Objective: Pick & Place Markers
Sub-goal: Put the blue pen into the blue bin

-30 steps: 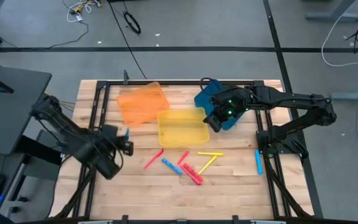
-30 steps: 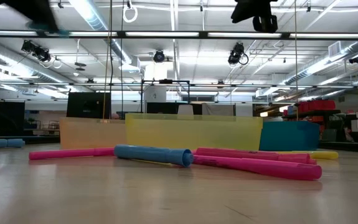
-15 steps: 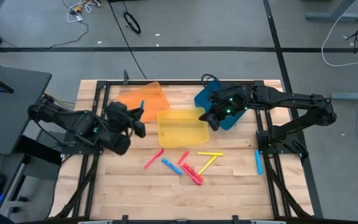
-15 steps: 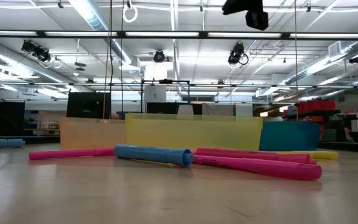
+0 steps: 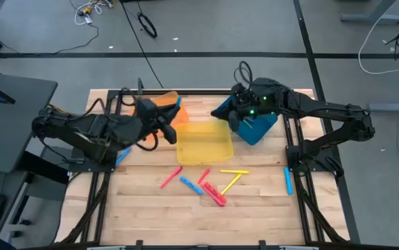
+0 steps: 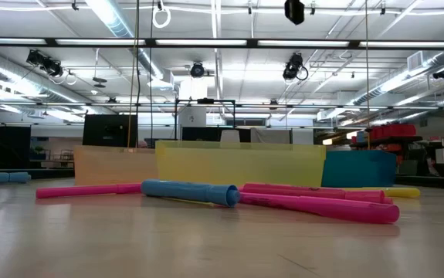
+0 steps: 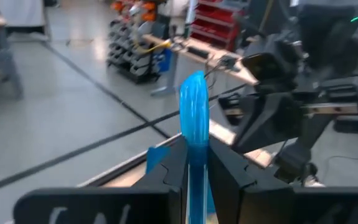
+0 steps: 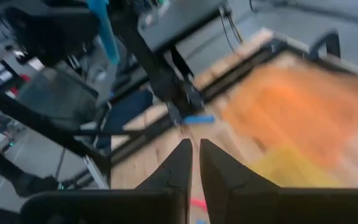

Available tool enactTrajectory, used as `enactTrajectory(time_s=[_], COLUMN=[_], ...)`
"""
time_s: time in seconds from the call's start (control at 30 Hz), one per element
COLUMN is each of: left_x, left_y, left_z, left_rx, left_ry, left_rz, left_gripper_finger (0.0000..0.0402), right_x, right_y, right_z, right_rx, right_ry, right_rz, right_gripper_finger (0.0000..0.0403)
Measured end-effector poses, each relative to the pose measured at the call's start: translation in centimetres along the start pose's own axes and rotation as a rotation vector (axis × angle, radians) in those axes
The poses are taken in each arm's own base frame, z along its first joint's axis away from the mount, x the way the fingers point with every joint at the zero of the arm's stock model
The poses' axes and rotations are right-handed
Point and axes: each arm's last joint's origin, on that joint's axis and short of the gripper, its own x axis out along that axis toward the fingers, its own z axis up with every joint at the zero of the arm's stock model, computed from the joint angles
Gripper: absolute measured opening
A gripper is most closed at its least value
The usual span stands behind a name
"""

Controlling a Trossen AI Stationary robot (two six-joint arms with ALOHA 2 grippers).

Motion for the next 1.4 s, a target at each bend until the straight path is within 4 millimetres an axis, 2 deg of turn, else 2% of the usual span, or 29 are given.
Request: enactTrajectory(time_s=[0.17, 0.43, 0.67, 0.83, 1.4], left_x=[0.9, 2.2, 3.7, 5.2, 7.3], left_y=[0.1, 0.6, 0.7, 0.8, 0.8], left_z=[1.2, 2.1, 2.6, 2.4, 2.6], left_rx=[0.012, -0.008, 0.053, 0.060, 0.053], left_ry=[-0.045, -0.044, -0.094, -0.091, -0.144], left_rz=[-0.094, -0.234, -0.307, -0.370, -0.447], left_gripper_finger=[0.0047, 0.0047, 0.0047, 0.0048, 0.0048], right_x=[-0.2, -1.2, -0.4, 0.1, 0.2], right_y=[0.5, 1.8, 1.6, 1.6, 1.8], right_z=[1.7, 4.1, 4.1, 4.1, 4.2], right_rx=[-0.091, -0.286, -0.293, -0.315, -0.326], right_ry=[-0.150, -0.437, -0.437, -0.446, -0.467], right_rz=[0.085, 0.197, 0.197, 0.205, 0.234], right_gripper_finger=[0.0064, 0.0176, 0.0240, 0.0248, 0.0221])
